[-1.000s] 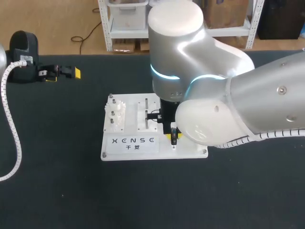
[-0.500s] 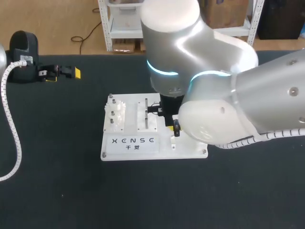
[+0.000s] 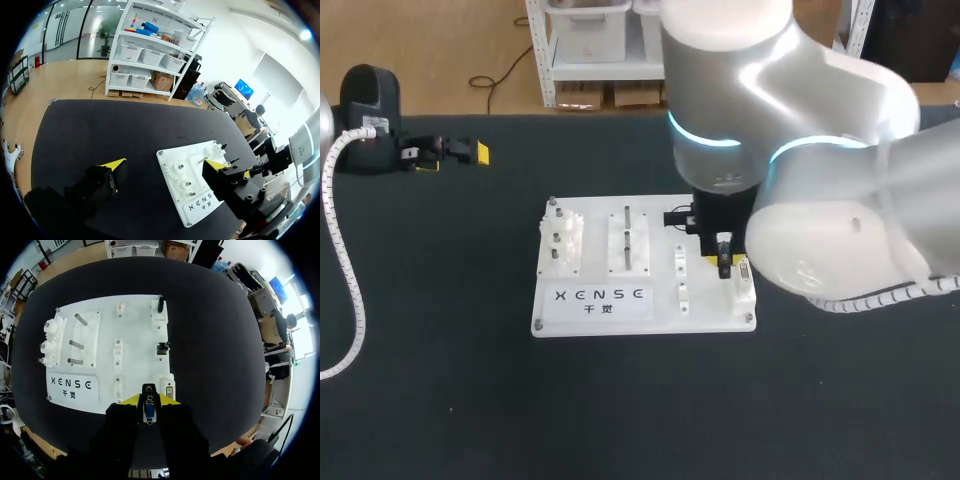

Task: Insert the USB connector, Ethernet cable, and multi-pin plug into their matching sockets one by one.

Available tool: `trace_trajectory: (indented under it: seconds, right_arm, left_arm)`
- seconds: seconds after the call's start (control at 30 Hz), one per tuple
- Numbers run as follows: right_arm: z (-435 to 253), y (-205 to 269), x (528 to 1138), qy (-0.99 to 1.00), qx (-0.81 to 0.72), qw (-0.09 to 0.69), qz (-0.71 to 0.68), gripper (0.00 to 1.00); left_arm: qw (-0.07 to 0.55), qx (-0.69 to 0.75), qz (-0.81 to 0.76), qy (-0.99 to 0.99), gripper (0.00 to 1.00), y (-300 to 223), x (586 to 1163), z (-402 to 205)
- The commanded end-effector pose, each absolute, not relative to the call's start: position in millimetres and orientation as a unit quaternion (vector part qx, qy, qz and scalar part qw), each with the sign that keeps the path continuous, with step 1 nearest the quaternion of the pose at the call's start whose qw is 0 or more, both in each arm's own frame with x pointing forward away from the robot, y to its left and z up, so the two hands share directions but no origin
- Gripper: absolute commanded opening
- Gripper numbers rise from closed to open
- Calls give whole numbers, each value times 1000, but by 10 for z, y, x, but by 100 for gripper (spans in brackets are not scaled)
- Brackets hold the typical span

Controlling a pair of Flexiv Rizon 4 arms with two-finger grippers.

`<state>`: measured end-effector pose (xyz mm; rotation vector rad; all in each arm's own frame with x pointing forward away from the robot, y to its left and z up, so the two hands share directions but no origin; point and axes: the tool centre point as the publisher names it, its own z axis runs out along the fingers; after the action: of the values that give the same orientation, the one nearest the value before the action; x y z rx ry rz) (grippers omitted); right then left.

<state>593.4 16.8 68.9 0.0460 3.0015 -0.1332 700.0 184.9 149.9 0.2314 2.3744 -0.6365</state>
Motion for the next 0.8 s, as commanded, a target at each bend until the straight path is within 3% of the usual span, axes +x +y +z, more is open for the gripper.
trace_trajectory:
  seconds: [0.03, 0.8]
  right_arm:
    - [731, 18, 5892, 996, 22, 75, -43, 0]
    - [636, -113, 5866, 996, 35, 62, -52, 0]
  left_arm:
    - [330, 88, -243, 908, 100, 1850, 7000, 1500]
    - [330, 88, -243, 908, 100, 1850, 7000, 1500]
